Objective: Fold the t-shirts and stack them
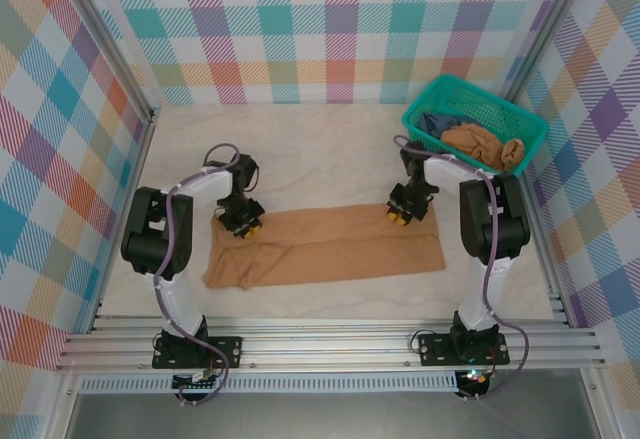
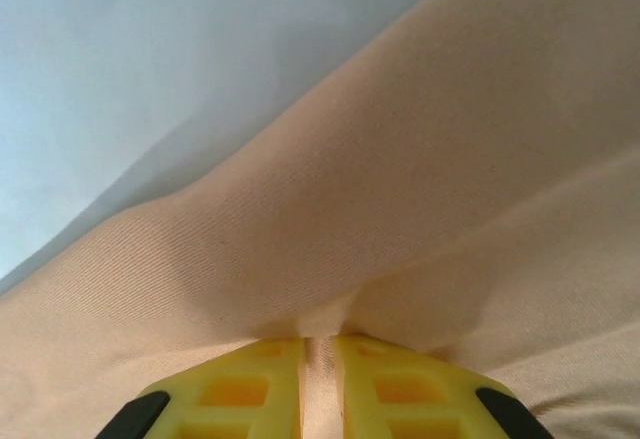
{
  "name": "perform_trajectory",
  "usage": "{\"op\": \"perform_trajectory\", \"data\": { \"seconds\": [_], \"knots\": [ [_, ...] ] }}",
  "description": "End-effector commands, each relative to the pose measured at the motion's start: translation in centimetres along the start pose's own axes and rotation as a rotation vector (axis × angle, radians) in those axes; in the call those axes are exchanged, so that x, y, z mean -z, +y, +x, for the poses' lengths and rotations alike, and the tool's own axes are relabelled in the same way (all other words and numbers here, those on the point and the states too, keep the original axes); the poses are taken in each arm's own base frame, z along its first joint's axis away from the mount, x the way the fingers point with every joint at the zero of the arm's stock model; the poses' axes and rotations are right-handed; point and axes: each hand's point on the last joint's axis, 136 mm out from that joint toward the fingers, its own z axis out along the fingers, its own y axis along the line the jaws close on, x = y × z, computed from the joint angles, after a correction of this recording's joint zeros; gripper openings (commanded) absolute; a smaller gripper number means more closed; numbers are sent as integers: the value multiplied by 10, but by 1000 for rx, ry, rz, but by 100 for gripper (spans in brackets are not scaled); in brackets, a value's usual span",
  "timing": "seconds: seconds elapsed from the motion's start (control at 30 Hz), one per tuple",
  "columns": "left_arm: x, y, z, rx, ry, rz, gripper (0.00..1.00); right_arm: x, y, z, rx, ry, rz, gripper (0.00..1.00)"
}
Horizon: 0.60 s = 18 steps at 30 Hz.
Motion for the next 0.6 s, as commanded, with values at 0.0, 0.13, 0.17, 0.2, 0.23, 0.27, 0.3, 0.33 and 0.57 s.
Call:
{"op": "perform_trajectory", "data": {
  "seconds": [0.0,0.13,0.17,0.2,0.23,0.27,0.3,0.33,0.57],
  "knots": [
    [3,-19,-6,-5,-24,9,16,-6,-5,-16,93,13,77,15],
    [45,-1,-7,-6,-149,-36,30,17,7,-23,132,-60,61,19],
    [50,6,-3,-8,-156,-38,31,22,8,-24,142,-80,60,22],
    [54,13,3,-14,-159,-38,31,28,11,-23,156,-105,52,24],
    [56,22,9,-26,-157,-40,31,34,13,-21,174,-129,48,27],
    [54,29,14,-35,-148,-41,30,39,17,-17,197,-149,47,29],
    [51,35,20,-45,-134,-31,30,43,22,-12,227,-168,44,31],
    [46,41,25,-48,-116,-20,28,46,28,-6,256,-179,34,32],
    [28,43,40,-52,-45,77,24,30,59,36,342,-129,-82,33]
  ]
}}
